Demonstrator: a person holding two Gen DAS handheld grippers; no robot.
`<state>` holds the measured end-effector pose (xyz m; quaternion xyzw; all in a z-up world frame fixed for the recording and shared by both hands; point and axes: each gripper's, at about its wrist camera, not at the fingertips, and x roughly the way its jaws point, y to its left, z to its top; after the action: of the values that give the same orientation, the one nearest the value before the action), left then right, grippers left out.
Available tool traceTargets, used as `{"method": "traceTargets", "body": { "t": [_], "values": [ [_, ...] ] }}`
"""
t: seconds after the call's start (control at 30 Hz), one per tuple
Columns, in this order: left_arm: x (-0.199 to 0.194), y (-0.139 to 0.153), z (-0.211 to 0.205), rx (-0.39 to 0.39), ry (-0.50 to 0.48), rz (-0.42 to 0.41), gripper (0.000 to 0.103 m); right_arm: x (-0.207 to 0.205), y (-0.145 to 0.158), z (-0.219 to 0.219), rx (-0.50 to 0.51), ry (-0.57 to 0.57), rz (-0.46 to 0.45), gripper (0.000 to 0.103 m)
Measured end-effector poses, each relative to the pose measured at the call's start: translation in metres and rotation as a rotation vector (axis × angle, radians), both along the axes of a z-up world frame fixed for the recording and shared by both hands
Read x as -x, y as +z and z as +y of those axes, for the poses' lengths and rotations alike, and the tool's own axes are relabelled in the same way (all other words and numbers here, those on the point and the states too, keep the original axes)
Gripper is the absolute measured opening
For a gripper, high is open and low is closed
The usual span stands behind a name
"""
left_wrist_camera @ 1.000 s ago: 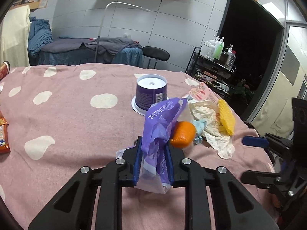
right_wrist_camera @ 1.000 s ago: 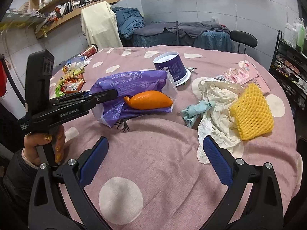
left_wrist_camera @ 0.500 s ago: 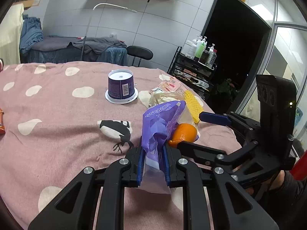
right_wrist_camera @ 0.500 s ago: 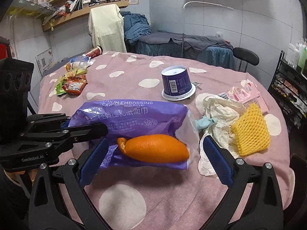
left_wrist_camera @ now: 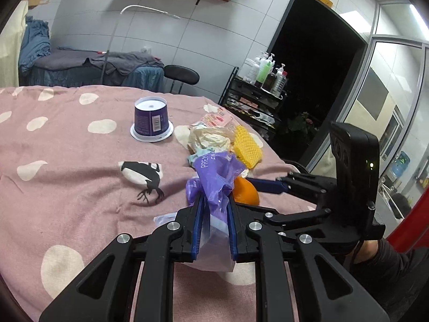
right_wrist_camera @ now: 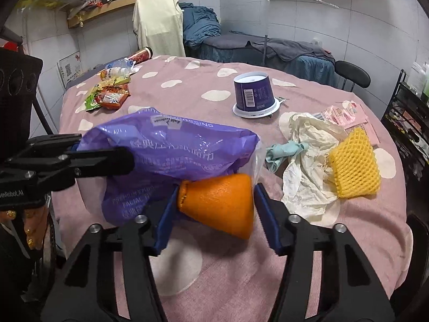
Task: Collect trash
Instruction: 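Grasp the purple bag with the left tool while the right tool grasps the orange sweet potato, then carry both items to the brown bin while the right tool drops the sweet potato inside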
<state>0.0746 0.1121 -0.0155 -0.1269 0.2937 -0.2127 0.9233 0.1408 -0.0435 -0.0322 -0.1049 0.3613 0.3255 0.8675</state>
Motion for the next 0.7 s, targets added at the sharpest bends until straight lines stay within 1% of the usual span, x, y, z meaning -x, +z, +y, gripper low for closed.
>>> {"method": "traceTargets", "body": {
  "t": [0.03,0.07,0.13,0.23,0.4,0.47,0.53,0.63,0.7],
  "values": [
    [0.001,0.000,0.000,-0.003,0.005,-0.001,0.017,0.002,-0.001,-0.003,-0.009,-0.008,0.006,0.045],
    [0.001,0.000,0.001,-0.005,0.013,-0.002,0.017,0.003,-0.001,-0.007,-0.023,-0.016,0.012,0.044],
    [0.002,0.000,0.001,-0.007,0.031,-0.003,0.017,0.005,0.001,-0.016,-0.059,-0.028,0.022,0.044],
    [0.004,0.001,-0.002,0.006,0.040,-0.014,0.017,0.013,0.005,-0.027,-0.088,-0.048,0.008,0.044],
    [0.007,0.005,-0.019,-0.062,0.068,-0.046,0.015,0.026,0.018,-0.051,-0.147,-0.092,-0.022,0.041],
    [0.004,0.004,-0.023,-0.063,0.080,-0.038,0.015,0.031,0.023,-0.064,-0.166,-0.123,-0.034,0.041],
    [0.002,0.005,-0.029,-0.045,0.067,-0.038,0.015,0.034,0.026,-0.079,-0.182,-0.158,-0.041,0.041],
    [0.001,0.008,-0.042,-0.042,0.043,-0.050,0.015,0.035,0.029,-0.100,-0.197,-0.207,-0.047,0.040],
    [0.000,0.011,-0.053,-0.038,0.019,-0.061,0.015,0.038,0.032,-0.118,-0.194,-0.259,-0.071,0.040]
  ]
}}
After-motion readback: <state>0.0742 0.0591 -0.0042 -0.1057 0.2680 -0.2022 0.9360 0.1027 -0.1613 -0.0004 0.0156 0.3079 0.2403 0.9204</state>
